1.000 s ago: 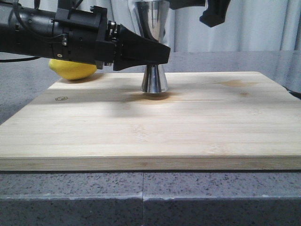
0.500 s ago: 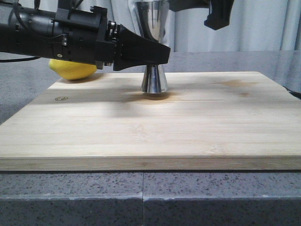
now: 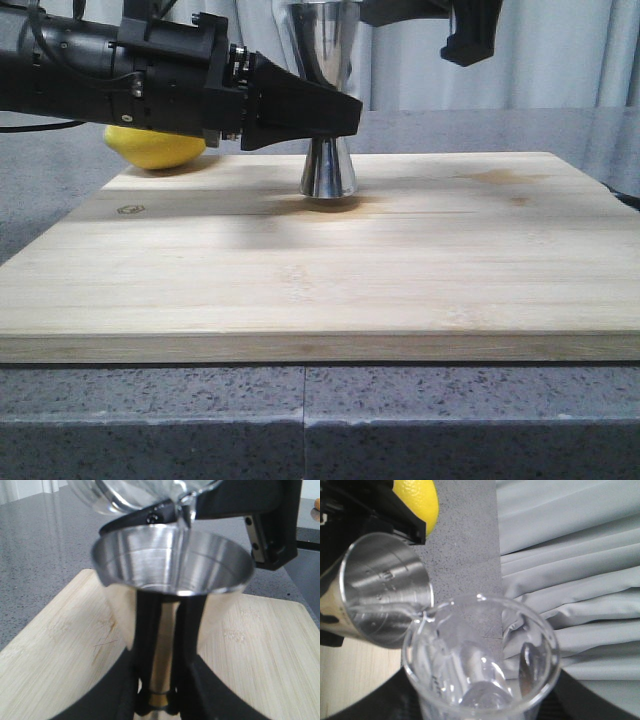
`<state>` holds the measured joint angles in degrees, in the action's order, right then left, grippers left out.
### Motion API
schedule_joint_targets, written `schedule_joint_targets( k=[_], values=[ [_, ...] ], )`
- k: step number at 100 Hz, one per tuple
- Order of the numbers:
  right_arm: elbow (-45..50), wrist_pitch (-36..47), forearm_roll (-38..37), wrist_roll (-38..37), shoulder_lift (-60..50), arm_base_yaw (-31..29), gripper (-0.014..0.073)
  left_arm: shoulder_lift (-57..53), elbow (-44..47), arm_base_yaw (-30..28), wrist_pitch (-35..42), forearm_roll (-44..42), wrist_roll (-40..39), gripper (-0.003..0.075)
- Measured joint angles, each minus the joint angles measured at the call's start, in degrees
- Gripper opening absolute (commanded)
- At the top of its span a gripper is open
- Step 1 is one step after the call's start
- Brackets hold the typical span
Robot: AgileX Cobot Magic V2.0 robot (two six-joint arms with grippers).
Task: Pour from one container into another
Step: 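Tilt the beaker with the right gripper, pouring liquid into the jigger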
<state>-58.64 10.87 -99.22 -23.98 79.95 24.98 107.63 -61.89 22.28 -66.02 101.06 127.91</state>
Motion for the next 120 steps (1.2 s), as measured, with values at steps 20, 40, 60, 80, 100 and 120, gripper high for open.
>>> schedule_joint_targets(
  k=[20, 40, 60, 80, 100, 120],
  values=[
    [0.0, 0.0, -0.1, 0.5, 0.0, 0.0, 0.0268, 0.0, 0.0, 0.0, 0.0, 0.0, 0.0, 0.0094],
    [0.0, -0.3, -0.2, 0.7, 0.0, 0.0, 0.0268, 0.0, 0.0, 0.0, 0.0, 0.0, 0.0, 0.0094],
    [-0.8, -0.7, -0.3, 1.7, 0.1, 0.0, 0.0268, 0.0, 0.0, 0.0, 0.0, 0.0, 0.0, 0.0094],
    [-1.7, -0.9, -0.7, 1.9, 0.7, 0.0, 0.0268, 0.0, 0.0, 0.0, 0.0, 0.0, 0.0, 0.0094],
    [-1.7, -0.9, -2.8, 2.0, 1.6, 0.0, 0.0268, 0.0, 0.0, 0.0, 0.0, 0.0, 0.0, 0.0094],
    [-1.7, -0.9, -5.0, 2.2, 1.7, 0.0, 0.0268, 0.0, 0.0, 0.0, 0.0, 0.0, 0.0, 0.0094]
  ],
)
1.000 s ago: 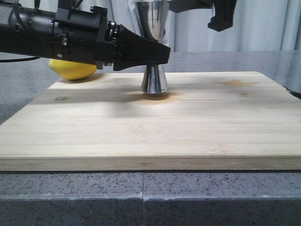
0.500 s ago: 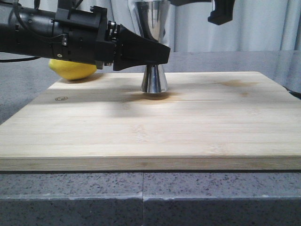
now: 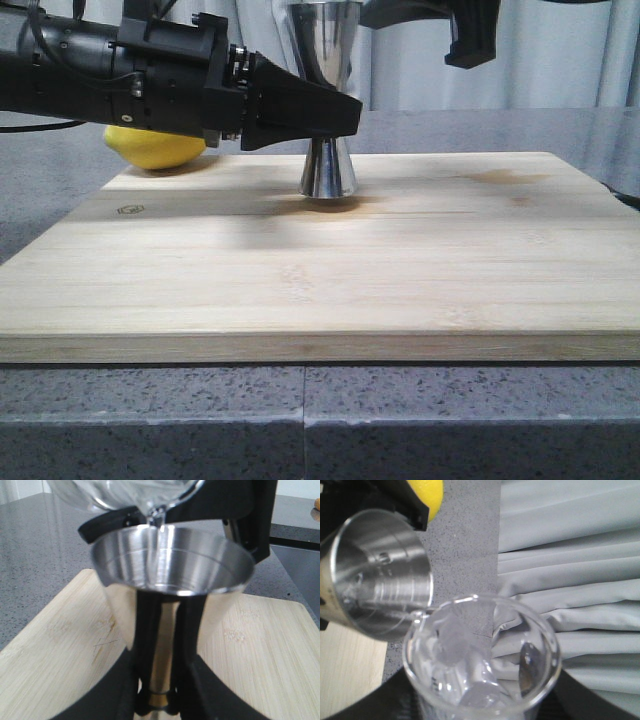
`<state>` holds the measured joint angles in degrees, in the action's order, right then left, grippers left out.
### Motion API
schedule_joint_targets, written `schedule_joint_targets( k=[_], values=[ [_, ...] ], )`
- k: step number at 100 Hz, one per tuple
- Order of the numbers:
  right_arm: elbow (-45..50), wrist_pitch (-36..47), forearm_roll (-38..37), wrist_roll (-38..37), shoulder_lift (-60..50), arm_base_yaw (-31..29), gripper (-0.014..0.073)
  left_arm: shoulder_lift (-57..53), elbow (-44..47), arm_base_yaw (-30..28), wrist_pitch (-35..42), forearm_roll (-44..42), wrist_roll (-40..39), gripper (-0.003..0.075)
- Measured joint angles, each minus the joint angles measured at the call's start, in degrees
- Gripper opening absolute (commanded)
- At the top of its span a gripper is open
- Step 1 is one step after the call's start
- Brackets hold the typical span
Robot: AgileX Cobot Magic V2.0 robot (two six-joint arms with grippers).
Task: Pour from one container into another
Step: 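Tilt the beaker with the right gripper, pouring liquid into the jigger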
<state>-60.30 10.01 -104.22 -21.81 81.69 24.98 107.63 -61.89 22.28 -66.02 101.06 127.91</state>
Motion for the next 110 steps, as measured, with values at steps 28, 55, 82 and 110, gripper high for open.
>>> schedule_joint_targets(
  k=[28, 55, 82, 110],
  values=[
    [0.0, 0.1, -1.0, 0.0, 0.0, 0.0, 0.0268, 0.0, 0.0, 0.0, 0.0, 0.0, 0.0, 0.0094],
    [-0.2, 0.3, -1.0, 0.1, 0.0, 0.0, 0.0268, 0.0, 0.0, 0.0, 0.0, 0.0, 0.0, 0.0094],
    [-1.7, 1.9, -1.0, 0.1, 0.0, 0.0, 0.0268, 0.0, 0.0, 0.0, 0.0, 0.0, 0.0, 0.0094],
    [-1.7, 1.9, -1.1, 2.3, 0.0, 0.0, 0.0268, 0.0, 0.0, 0.0, 0.0, 0.0, 0.0, 0.0094]
  ],
)
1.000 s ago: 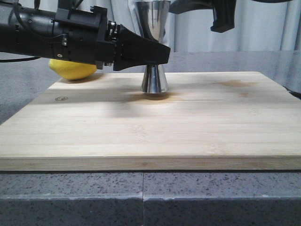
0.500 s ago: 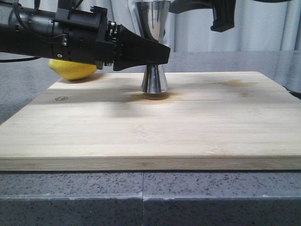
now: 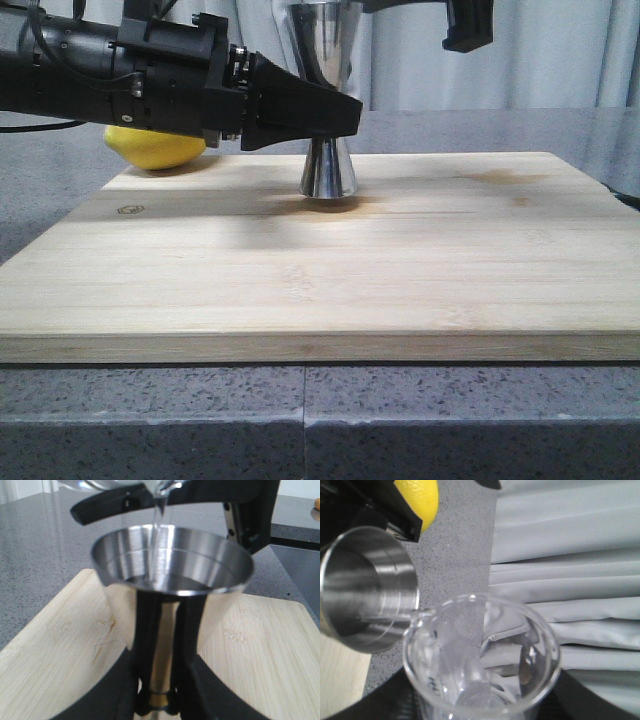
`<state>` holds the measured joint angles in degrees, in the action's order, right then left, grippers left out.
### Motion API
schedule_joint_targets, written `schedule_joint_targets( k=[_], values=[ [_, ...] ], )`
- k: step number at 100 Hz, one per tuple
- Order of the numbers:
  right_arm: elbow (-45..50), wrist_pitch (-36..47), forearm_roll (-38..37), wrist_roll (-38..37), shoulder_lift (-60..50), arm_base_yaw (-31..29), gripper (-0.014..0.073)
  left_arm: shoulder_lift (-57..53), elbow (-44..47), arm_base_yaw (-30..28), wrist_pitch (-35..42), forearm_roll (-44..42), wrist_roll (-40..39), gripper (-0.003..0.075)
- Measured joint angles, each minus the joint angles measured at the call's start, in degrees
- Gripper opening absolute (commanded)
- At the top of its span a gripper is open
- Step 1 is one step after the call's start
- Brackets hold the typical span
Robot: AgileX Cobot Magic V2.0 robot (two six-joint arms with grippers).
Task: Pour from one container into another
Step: 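Tilt the beaker with the right gripper, pouring liquid into the jigger, then tilt the beaker upright and move it back with the right gripper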
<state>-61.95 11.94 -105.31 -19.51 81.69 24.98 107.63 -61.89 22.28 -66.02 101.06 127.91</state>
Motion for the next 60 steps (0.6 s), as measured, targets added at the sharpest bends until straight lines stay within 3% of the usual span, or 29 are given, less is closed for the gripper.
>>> schedule_joint_targets(
  k=[60],
  values=[
    [0.0, 0.0, 0.0, 4.5, 0.0, 0.0, 0.0268, 0.0, 0.0, 0.0, 0.0, 0.0, 0.0, 0.0094]
  ],
)
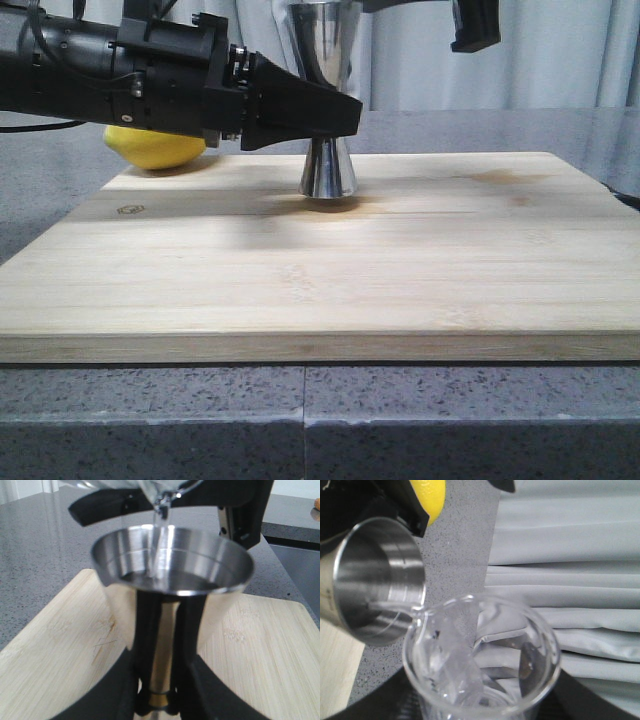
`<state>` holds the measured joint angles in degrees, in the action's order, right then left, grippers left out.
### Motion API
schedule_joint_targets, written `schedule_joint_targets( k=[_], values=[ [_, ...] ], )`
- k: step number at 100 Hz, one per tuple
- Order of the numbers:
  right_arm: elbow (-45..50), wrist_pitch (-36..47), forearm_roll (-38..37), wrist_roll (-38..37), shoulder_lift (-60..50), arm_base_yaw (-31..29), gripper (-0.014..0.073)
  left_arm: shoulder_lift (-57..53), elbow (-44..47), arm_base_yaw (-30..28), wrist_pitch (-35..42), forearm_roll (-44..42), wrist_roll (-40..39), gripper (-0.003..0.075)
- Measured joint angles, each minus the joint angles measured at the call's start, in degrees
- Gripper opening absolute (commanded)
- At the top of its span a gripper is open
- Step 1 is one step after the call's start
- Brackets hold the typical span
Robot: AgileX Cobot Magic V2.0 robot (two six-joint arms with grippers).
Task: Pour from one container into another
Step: 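Tilt the beaker upright and move it back with the right gripper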
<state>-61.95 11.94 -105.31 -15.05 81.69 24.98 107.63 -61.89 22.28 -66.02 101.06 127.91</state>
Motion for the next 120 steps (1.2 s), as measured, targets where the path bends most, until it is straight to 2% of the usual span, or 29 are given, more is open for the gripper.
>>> schedule_joint_targets(
  k=[54, 80, 93, 107, 120],
  values=[
    [0.0, 0.0, 0.0, 0.1, 0.0, 0.0, 0.0268, 0.0, 0.0, 0.0, 0.0, 0.0, 0.0, 0.0094],
    [0.0, 0.0, 1.2, -11.8, 0.0, 0.0, 0.0268, 0.0, 0.0, 0.0, 0.0, 0.0, 0.0, 0.0094],
    [0.0, -0.1, 3.2, -13.8, 0.0, 0.0, 0.0268, 0.0, 0.0, 0.0, 0.0, 0.0, 0.0, 0.0094],
    [0.0, -0.1, 10.2, -14.2, 0.0, -1.4, 0.0268, 0.0, 0.0, 0.0, 0.0, 0.0, 0.0, 0.0094],
    [0.0, -0.2, 23.4, -14.2, -0.5, -4.9, 0.0268, 0.0, 0.0, 0.0, 0.0, 0.0, 0.0, 0.0094]
  ],
)
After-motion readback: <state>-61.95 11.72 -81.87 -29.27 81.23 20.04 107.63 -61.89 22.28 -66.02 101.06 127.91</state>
